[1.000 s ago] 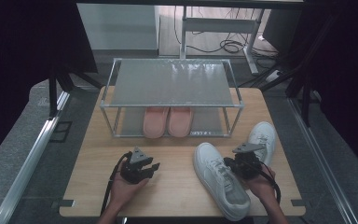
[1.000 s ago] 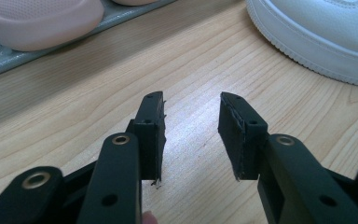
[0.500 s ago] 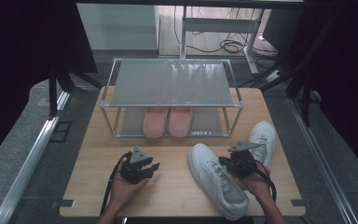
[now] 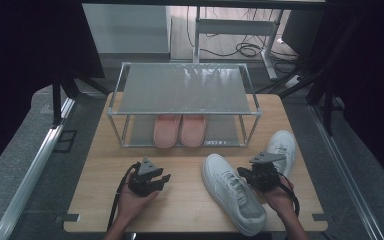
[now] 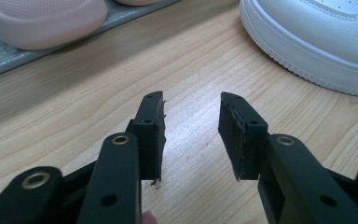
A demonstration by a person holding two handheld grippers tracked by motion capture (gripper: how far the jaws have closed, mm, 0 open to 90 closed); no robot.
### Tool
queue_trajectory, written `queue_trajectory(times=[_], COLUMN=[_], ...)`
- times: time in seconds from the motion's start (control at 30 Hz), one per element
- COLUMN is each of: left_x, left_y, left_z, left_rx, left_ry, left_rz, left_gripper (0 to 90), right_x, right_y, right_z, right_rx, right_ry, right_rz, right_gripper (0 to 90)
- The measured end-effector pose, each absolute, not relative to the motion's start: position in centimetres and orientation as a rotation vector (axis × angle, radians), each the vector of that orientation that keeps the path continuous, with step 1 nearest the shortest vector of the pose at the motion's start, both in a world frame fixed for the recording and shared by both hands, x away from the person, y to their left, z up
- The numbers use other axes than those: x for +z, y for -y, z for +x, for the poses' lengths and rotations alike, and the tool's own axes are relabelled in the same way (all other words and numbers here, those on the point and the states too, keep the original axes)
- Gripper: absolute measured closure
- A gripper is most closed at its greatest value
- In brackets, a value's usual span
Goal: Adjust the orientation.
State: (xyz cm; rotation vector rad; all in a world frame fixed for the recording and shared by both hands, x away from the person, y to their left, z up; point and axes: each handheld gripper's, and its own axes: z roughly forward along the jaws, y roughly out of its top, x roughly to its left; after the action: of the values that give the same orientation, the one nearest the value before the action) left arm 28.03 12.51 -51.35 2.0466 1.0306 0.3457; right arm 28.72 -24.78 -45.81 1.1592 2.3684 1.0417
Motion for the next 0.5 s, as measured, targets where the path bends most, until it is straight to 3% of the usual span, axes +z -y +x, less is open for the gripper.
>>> queue_trajectory(times=[0.5], left_x=[-51.4], left_y=[-12.5], left_z=[28.0], left_rx=[0.343], left_ry=[-1.033], left_rz=[2.043], left_gripper=[61.3], right_x=[-44.0], right_y=[26.5], right_z=[24.9], right_rx=[1.188], right_ry=[-2.341], right_rz=[1.112], right_gripper=[90.0])
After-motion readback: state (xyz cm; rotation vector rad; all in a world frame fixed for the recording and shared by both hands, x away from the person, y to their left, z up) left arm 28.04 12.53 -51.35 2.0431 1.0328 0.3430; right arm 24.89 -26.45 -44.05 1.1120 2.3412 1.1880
